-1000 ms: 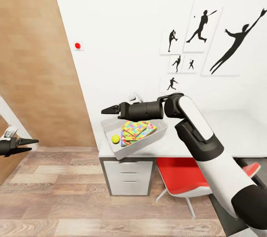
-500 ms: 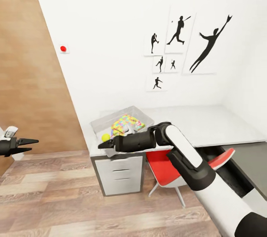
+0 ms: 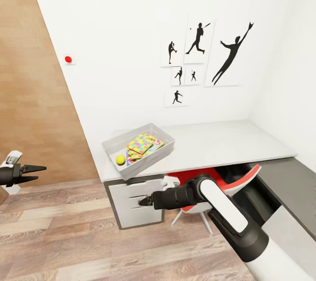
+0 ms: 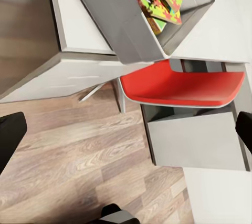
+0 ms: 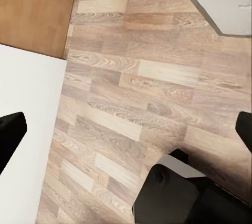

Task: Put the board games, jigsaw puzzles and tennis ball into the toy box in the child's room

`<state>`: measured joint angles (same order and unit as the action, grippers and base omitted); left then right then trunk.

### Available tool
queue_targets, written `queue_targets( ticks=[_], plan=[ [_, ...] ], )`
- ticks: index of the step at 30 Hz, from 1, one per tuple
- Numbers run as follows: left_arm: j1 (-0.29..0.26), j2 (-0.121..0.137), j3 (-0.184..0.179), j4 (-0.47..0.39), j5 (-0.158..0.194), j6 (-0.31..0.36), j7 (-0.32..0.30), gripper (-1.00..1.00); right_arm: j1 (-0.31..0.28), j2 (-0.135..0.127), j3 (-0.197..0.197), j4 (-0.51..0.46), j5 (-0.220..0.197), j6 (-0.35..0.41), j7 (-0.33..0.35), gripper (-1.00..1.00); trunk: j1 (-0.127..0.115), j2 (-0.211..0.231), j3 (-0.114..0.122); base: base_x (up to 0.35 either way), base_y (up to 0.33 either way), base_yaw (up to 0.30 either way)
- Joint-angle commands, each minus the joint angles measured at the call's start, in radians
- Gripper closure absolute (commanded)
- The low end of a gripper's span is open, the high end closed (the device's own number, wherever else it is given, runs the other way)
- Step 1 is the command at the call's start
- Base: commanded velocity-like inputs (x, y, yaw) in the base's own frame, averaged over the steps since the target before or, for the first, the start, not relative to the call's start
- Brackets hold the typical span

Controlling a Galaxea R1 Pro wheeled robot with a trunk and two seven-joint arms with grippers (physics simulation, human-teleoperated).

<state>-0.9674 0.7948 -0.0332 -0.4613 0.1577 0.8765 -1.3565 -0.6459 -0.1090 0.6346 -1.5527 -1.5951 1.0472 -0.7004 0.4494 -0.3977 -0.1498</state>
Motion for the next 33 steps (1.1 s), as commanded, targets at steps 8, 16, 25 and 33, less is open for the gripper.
queue_targets(
  ticks=[8, 16, 25, 33],
  plan=[
    [-0.001, 0.000, -0.004, 0.005, 0.003, 0.010, -0.001, -1.00, 0.010, 0.000, 0.002, 0.001, 0.070, 0.000, -0.011, -1.00, 0.001, -0.002, -0.002, -0.031, 0.001, -0.005],
    [0.005, 0.000, -0.003, 0.006, 0.003, 0.009, -0.001, -1.00, 0.011, 0.001, -0.002, 0.081, 0.091, 0.000, -0.009, -1.00, 0.001, -0.002, -0.002, -0.083, 0.000, 0.000],
    [0.008, -0.002, -0.004, 0.012, 0.004, -0.006, -0.001, -1.00, 0.012, -0.002, -0.003, 0.229, 0.093, 0.000, -0.007, -1.00, 0.001, -0.002, -0.002, -0.016, 0.000, 0.000],
    [0.009, -0.002, -0.004, 0.013, 0.005, -0.011, -0.001, -1.00, 0.012, -0.001, -0.003, 0.246, 0.093, 0.000, -0.006, -1.00, 0.001, -0.002, -0.002, -0.001, 0.000, 0.000]
  ],
)
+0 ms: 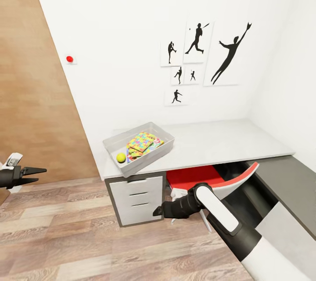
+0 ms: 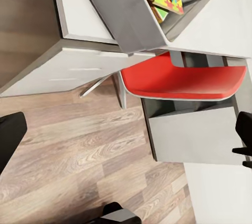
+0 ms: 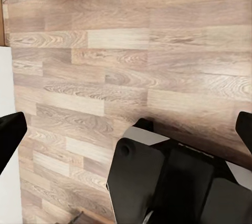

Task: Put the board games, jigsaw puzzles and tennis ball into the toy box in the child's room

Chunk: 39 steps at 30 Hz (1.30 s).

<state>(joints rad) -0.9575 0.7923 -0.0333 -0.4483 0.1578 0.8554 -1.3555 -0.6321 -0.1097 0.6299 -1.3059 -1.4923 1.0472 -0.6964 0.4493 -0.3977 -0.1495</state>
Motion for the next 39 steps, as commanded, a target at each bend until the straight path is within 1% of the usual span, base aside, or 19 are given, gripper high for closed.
queue_targets(
  ticks=[1, 9, 13, 16, 18, 19, 21, 22, 24, 25, 27, 28, 29, 30, 31, 32, 34, 35, 39],
  plan=[
    [-0.001, 0.001, -0.004, 0.000, 0.004, 0.010, -0.002, -1.00, -0.001, -0.001, 0.002, -0.001, -0.009, 0.000, -0.010, -1.00, 0.001, -0.002, -0.002, 0.000, 0.000, 0.000],
    [-0.001, 0.002, -0.003, 0.000, 0.004, 0.010, -0.002, -1.00, 0.003, -0.002, 0.001, 0.006, -0.009, 0.000, -0.009, -1.00, 0.001, -0.002, -0.002, 0.000, 0.000, 0.000],
    [-0.001, 0.001, -0.003, 0.000, 0.004, 0.010, -0.002, -1.00, 0.021, -0.003, 0.000, 0.037, -0.007, 0.000, -0.010, -1.00, 0.001, -0.002, -0.002, 0.000, 0.000, 0.000],
    [-0.001, 0.000, -0.004, 0.001, 0.004, 0.009, -0.001, -1.00, 0.032, -0.003, -0.001, 0.112, -0.005, 0.000, -0.010, -1.00, 0.001, -0.002, -0.002, 0.000, 0.000, 0.000],
    [-0.001, -0.002, -0.004, 0.006, 0.003, 0.009, 0.002, -1.00, 0.036, -0.004, -0.001, 0.194, 0.005, 0.000, -0.011, -1.00, 0.001, -0.002, -0.002, 0.000, 0.000, 0.000],
    [-0.001, -0.004, -0.005, 0.014, 0.000, 0.008, 0.006, -1.00, 0.037, -0.003, -0.001, 0.256, 0.022, -0.008, -0.010, -1.00, 0.001, -0.002, -0.002, 0.000, 0.000, 0.000],
    [-0.001, -0.008, -0.006, 0.024, -0.007, 0.007, 0.016, -1.00, 0.038, -0.002, -0.001, 0.317, 0.047, -0.030, -0.009, -1.00, 0.001, -0.002, -0.002, 0.000, 0.000, 0.000],
    [-0.001, -0.014, -0.009, 0.033, -0.019, 0.007, 0.031, -1.00, 0.039, -0.001, 0.001, 0.374, 0.082, -0.063, -0.008, -1.00, 0.001, -0.002, -0.002, 0.000, 0.000, 0.000],
    [-0.001, -0.025, -0.012, 0.040, -0.035, 0.003, 0.054, -1.00, 0.039, 0.000, 0.003, 0.425, 0.125, -0.103, -0.006, -1.00, 0.001, -0.002, -0.002, 0.000, 0.000, 0.000],
    [-0.001, -0.041, -0.013, 0.047, -0.053, -0.009, 0.081, -1.00, 0.040, 0.003, 0.006, 0.471, 0.172, -0.145, -0.002, -1.00, 0.001, -0.002, -0.002, 0.000, 0.000, 0.000],
    [0.000, -0.063, -0.015, 0.060, -0.073, -0.027, 0.113, -1.00, 0.040, 0.007, 0.006, 0.513, 0.223, -0.185, 0.005, -1.00, 0.001, -0.002, -0.002, 0.000, 0.000, 0.000],
    [0.002, -0.089, -0.016, 0.082, -0.095, -0.048, 0.151, -1.00, 0.040, 0.009, 0.006, 0.552, 0.273, -0.223, 0.016, -1.00, 0.001, -0.002, -0.002, 0.000, 0.000, 0.000],
    [0.005, -0.101, -0.016, 0.096, -0.106, -0.058, 0.171, -1.00, 0.040, 0.010, 0.006, 0.571, 0.297, -0.241, 0.022, -1.00, 0.001, -0.002, -0.002, 0.000, 0.000, 0.000],
    [0.012, -0.127, -0.016, 0.125, -0.124, -0.079, 0.218, -1.00, 0.041, 0.011, 0.006, 0.608, 0.344, -0.278, 0.038, -1.00, 0.001, -0.002, -0.002, 0.000, 0.000, 0.000],
    [0.016, -0.140, -0.017, 0.138, -0.131, -0.090, 0.243, -1.00, 0.041, 0.011, 0.006, 0.626, 0.364, -0.296, 0.047, -1.00, 0.001, -0.002, -0.002, 0.000, 0.000, 0.000],
    [0.025, -0.165, -0.017, 0.164, -0.142, -0.111, 0.301, -1.00, 0.044, 0.012, 0.007, 0.666, 0.400, -0.335, 0.068, -1.00, 0.001, -0.002, -0.002, 0.000, 0.000, 0.000],
    [0.037, -0.189, -0.017, 0.184, -0.148, -0.134, 0.364, -1.00, 0.052, 0.012, 0.007, 0.707, 0.427, -0.373, 0.094, -1.00, 0.001, -0.002, -0.002, 0.000, 0.000, 0.000],
    [0.054, -0.211, -0.017, 0.201, -0.152, -0.159, 0.432, -1.00, 0.063, 0.013, 0.007, 0.749, 0.446, -0.410, 0.122, -1.00, 0.001, -0.002, -0.002, 0.000, 0.000, 0.000],
    [0.101, -0.253, -0.017, 0.226, -0.155, -0.209, 0.571, -1.00, 0.081, 0.013, 0.007, 0.838, 0.467, -0.476, 0.180, -1.00, 0.001, -0.002, -0.002, 0.000, 0.000, 0.000]
  ],
)
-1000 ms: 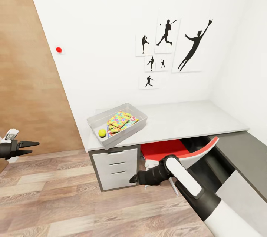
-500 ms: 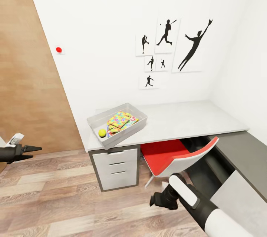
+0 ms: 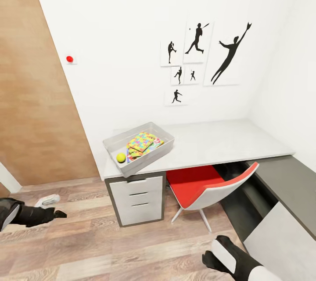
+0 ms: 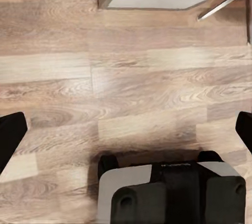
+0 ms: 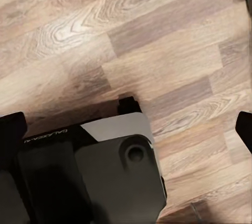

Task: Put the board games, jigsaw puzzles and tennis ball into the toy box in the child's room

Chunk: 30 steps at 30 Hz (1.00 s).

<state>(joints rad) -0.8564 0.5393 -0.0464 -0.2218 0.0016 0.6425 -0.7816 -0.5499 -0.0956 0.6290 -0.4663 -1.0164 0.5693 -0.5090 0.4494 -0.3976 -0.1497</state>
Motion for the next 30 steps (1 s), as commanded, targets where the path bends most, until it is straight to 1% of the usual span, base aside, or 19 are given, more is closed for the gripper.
queue_targets(
  ticks=[1, 4, 5, 6, 7, 10, 11, 15, 16, 19, 20, 23, 24, 26, 30],
  plan=[
    [0.042, -0.037, -0.003, 0.008, 0.001, -0.033, 0.099, -1.00, 0.006, -0.001, 0.008, 0.060, 0.000, -0.040, 0.032, -1.00, 0.001, -0.002, -0.002, 0.000, 0.000, 0.000],
    [0.088, -0.077, -0.002, 0.013, 0.002, -0.068, 0.193, -1.00, 0.011, -0.001, 0.008, 0.110, 0.012, -0.069, 0.069, -1.00, 0.001, -0.002, -0.002, 0.000, 0.000, 0.000],
    [0.120, -0.104, -0.002, 0.015, 0.003, -0.091, 0.252, -1.00, 0.013, -0.001, 0.008, 0.135, 0.023, -0.081, 0.090, -1.00, 0.001, -0.002, -0.002, 0.000, 0.000, 0.000],
    [0.135, -0.118, -0.002, 0.015, 0.003, -0.103, 0.280, -1.00, 0.014, -0.001, 0.008, 0.145, 0.030, -0.086, 0.100, -1.00, 0.001, -0.002, -0.002, 0.000, 0.000, 0.000],
    [0.167, -0.143, -0.001, 0.016, 0.003, -0.127, 0.334, -1.00, 0.019, -0.001, 0.008, 0.160, 0.046, -0.095, 0.118, -1.00, 0.001, -0.002, -0.002, 0.000, 0.000, 0.000],
    [0.214, -0.178, 0.000, 0.017, 0.004, -0.168, 0.410, -1.00, 0.040, -0.001, 0.008, 0.173, 0.073, -0.116, 0.137, -1.00, 0.001, -0.002, -0.002, 0.000, 0.000, 0.000],
    [0.243, -0.196, 0.000, 0.019, 0.005, -0.197, 0.455, -1.00, 0.058, -0.001, 0.008, 0.178, 0.090, -0.137, 0.145, -1.00, 0.001, -0.002, -0.002, 0.000, 0.000, 0.000],
    [0.296, -0.230, 0.002, 0.036, 0.006, -0.255, 0.530, -1.00, 0.095, -0.001, 0.008, 0.184, 0.114, -0.186, 0.153, -1.00, 0.001, -0.002, -0.002, 0.000, 0.000, 0.000],
    [0.317, -0.247, 0.002, 0.054, 0.007, -0.283, 0.558, -1.00, 0.115, -0.001, 0.008, 0.186, 0.120, -0.210, 0.155, -1.00, 0.001, -0.002, -0.002, 0.000, 0.000, 0.000],
    [0.341, -0.268, 0.004, 0.093, 0.008, -0.330, 0.592, -1.00, 0.147, -0.001, 0.007, 0.187, 0.128, -0.243, 0.157, -1.00, 0.001, -0.002, -0.002, 0.000, 0.000, 0.000],
    [0.355, -0.279, 0.004, 0.124, 0.008, -0.369, 0.610, -1.00, 0.168, -0.003, 0.007, 0.187, 0.131, -0.263, 0.158, -1.00, 0.001, -0.002, -0.002, 0.000, 0.000, 0.000],
    [0.375, -0.288, 0.005, 0.166, 0.009, -0.433, 0.632, -1.00, 0.196, -0.006, 0.006, 0.189, 0.133, -0.290, 0.159, -1.00, 0.001, -0.002, -0.004, 0.000, 0.000, 0.000],
    [0.388, -0.292, 0.005, 0.188, 0.009, -0.471, 0.644, -1.00, 0.211, -0.008, 0.006, 0.193, 0.134, -0.304, 0.160, -1.00, 0.001, -0.002, -0.004, 0.000, 0.000, 0.000],
    [0.412, -0.297, 0.005, 0.210, 0.009, -0.513, 0.662, -1.00, 0.230, -0.010, 0.006, 0.201, 0.136, -0.320, 0.164, -1.00, 0.001, -0.002, -0.006, 0.000, 0.000, -0.015],
    [0.453, -0.305, 0.005, 0.224, 0.010, -0.555, 0.697, -1.00, 0.245, -0.011, 0.006, 0.227, 0.137, -0.336, 0.182, -1.00, 0.001, -0.002, -0.012, 0.000, 0.000, -0.048]
  ],
)
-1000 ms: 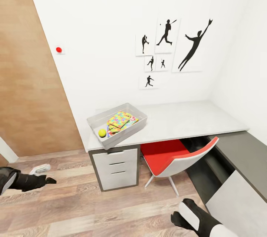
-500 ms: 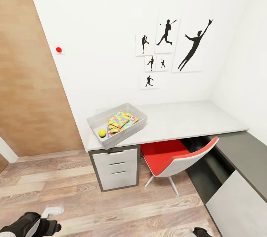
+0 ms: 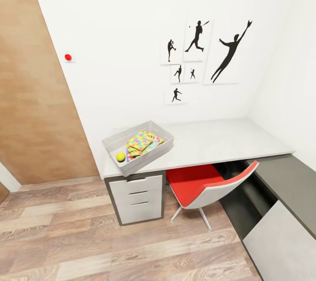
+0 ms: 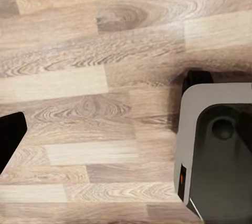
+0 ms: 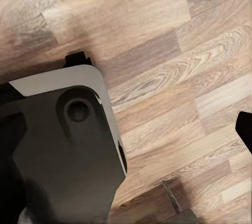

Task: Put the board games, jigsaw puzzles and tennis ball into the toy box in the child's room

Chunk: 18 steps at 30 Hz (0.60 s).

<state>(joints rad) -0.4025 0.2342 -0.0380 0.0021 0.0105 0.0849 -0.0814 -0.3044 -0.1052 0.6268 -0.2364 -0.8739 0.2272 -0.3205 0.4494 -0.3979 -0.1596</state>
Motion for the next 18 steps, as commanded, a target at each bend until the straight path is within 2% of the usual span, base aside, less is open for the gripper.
queue_targets(
  ticks=[1, 5, 11, 15, 18],
  plan=[
    [0.005, -0.001, -0.003, 0.002, 0.001, -0.004, 0.004, -1.00, 0.001, 0.000, 0.008, 0.004, -0.006, 0.003, -0.002, -1.00, 0.001, -0.002, -0.003, 0.000, 0.000, -0.062],
    [0.032, -0.004, -0.003, 0.006, 0.002, -0.027, 0.030, -1.00, 0.005, 0.005, 0.008, 0.044, -0.006, -0.029, 0.020, -1.00, 0.001, -0.002, -0.009, 0.000, 0.000, -0.057],
    [0.069, -0.026, -0.001, 0.008, 0.005, -0.044, 0.053, -1.00, 0.008, 0.011, 0.007, 0.122, -0.017, -0.144, 0.033, -1.00, 0.001, -0.002, -0.014, 0.000, 0.000, -0.016],
    [0.092, -0.041, 0.000, 0.009, 0.007, -0.048, 0.078, -1.00, 0.008, 0.035, 0.006, 0.164, -0.020, -0.179, 0.034, -1.00, 0.001, -0.002, -0.014, 0.000, 0.000, -0.003],
    [0.106, -0.063, 0.002, 0.009, 0.011, -0.049, 0.118, -1.00, 0.015, 0.061, 0.006, 0.186, -0.019, -0.196, 0.033, -1.00, 0.001, -0.002, -0.015, 0.000, 0.000, -0.001]
  ],
)
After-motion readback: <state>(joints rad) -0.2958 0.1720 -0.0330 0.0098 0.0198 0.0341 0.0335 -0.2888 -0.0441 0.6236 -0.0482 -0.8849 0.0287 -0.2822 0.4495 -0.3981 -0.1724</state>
